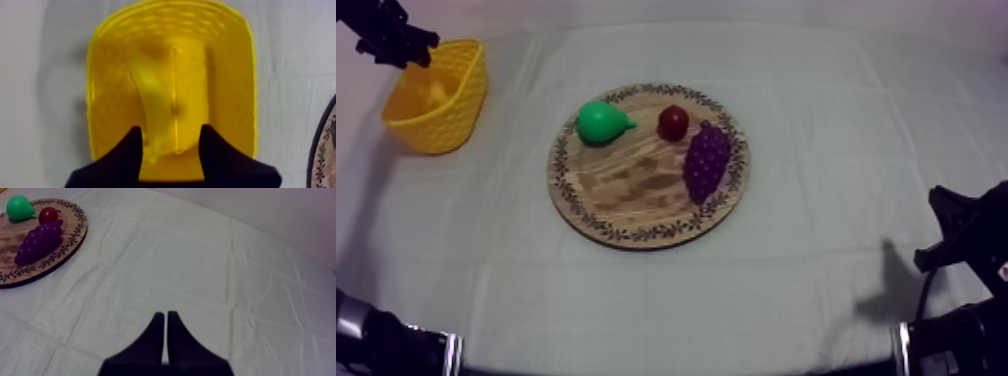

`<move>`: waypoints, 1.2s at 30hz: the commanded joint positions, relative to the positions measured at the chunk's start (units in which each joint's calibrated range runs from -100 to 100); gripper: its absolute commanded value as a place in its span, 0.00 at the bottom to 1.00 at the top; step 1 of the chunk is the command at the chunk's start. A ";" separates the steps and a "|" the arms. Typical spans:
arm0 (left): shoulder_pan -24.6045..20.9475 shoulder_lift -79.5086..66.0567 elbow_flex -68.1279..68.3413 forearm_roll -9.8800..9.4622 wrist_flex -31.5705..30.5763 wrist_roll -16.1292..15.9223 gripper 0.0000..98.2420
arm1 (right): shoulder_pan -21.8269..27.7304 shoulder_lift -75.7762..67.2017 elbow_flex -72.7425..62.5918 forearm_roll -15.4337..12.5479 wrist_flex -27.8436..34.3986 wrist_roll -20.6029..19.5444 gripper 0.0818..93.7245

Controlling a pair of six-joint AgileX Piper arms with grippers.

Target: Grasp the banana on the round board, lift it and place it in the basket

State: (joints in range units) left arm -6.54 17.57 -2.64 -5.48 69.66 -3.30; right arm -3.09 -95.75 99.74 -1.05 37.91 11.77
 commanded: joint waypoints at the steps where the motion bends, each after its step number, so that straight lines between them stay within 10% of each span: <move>1: 0.13 -5.17 6.26 -0.29 -5.53 1.60 0.28 | -0.04 -0.01 0.04 0.00 -0.01 -0.06 0.00; 7: 0.15 -17.73 21.00 -0.29 -16.64 5.13 0.05 | -0.05 -0.01 0.04 0.00 -0.01 -0.06 0.00; 15: 0.58 -37.22 44.98 -1.29 -29.98 5.70 0.00 | -0.05 -0.01 0.04 0.00 -0.01 -0.07 0.00; 28: 2.96 -69.37 84.31 -18.03 -49.38 21.88 0.00 | -0.05 -0.01 0.04 0.00 -0.01 -0.07 0.00; 36: 4.22 -86.44 96.80 -18.31 -49.99 25.49 0.00 | -0.05 -0.01 0.04 0.00 -0.01 -0.07 0.00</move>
State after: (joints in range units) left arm -2.34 -62.05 89.58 -25.31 19.56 21.86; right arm -3.11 -95.75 99.74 -1.05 37.91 11.71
